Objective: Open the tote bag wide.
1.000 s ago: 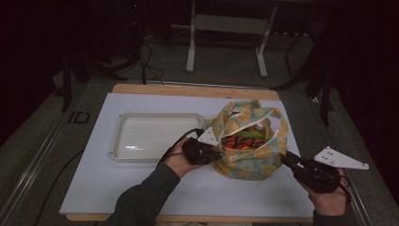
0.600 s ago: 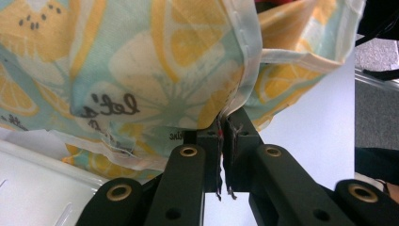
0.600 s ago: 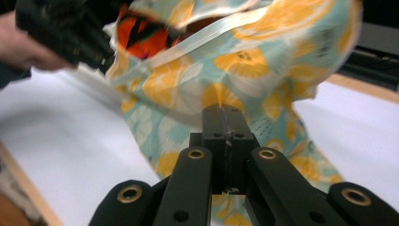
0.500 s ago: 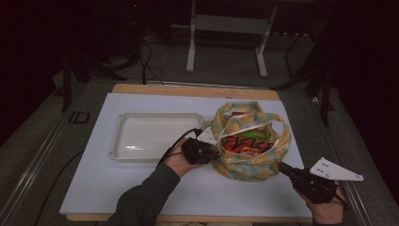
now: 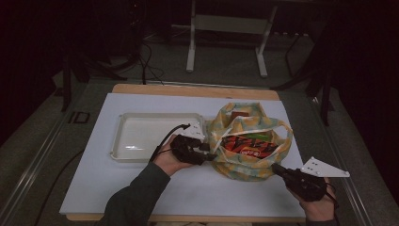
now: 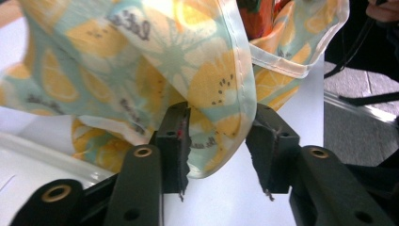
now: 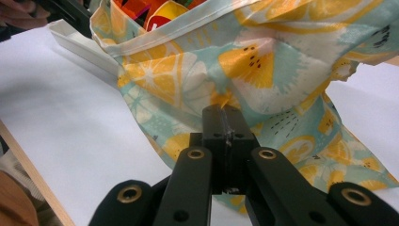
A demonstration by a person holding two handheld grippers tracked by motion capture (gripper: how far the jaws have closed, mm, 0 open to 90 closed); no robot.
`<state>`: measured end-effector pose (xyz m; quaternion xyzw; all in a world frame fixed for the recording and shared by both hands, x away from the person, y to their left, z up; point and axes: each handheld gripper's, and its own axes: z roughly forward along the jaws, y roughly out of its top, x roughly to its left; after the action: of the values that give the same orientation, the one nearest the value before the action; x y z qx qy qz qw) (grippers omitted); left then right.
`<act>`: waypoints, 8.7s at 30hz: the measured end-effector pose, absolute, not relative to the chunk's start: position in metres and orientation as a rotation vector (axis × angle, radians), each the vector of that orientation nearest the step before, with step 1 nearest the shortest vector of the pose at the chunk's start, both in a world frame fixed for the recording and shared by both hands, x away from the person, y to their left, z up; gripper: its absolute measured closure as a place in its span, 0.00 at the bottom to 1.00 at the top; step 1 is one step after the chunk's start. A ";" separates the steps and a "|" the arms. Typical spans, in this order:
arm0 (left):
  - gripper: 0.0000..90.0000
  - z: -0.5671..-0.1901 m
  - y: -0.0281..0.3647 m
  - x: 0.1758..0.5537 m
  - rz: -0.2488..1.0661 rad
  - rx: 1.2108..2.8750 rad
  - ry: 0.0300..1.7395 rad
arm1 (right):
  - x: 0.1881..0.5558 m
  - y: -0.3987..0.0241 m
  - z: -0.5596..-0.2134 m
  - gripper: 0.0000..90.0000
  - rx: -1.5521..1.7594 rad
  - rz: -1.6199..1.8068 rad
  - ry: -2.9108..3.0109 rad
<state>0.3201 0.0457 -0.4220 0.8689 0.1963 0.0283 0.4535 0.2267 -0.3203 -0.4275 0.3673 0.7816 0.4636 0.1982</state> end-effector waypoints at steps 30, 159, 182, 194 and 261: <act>0.51 -0.398 0.019 0.339 0.221 2.197 0.547 | 0.227 -0.318 -0.425 0.99 0.998 1.312 2.201; 0.89 -0.459 -0.031 0.287 0.020 2.252 0.230 | 0.230 -0.339 -0.407 0.55 1.014 1.291 2.182; 0.64 -0.445 0.034 0.319 0.190 2.043 0.654 | 0.266 -0.334 -0.448 0.61 1.202 1.215 2.178; 0.64 -0.461 0.009 0.323 0.192 2.119 0.687 | 0.276 -0.332 -0.454 0.80 1.232 1.177 2.198; 0.99 -0.474 0.019 0.349 0.326 2.077 0.988 | 0.306 -0.349 -0.484 0.89 1.425 1.003 2.152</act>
<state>0.3489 0.0189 -0.4741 0.8202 0.3901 0.1287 0.3982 0.3059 -0.3492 -0.4839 0.5056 0.7638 0.3560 0.1850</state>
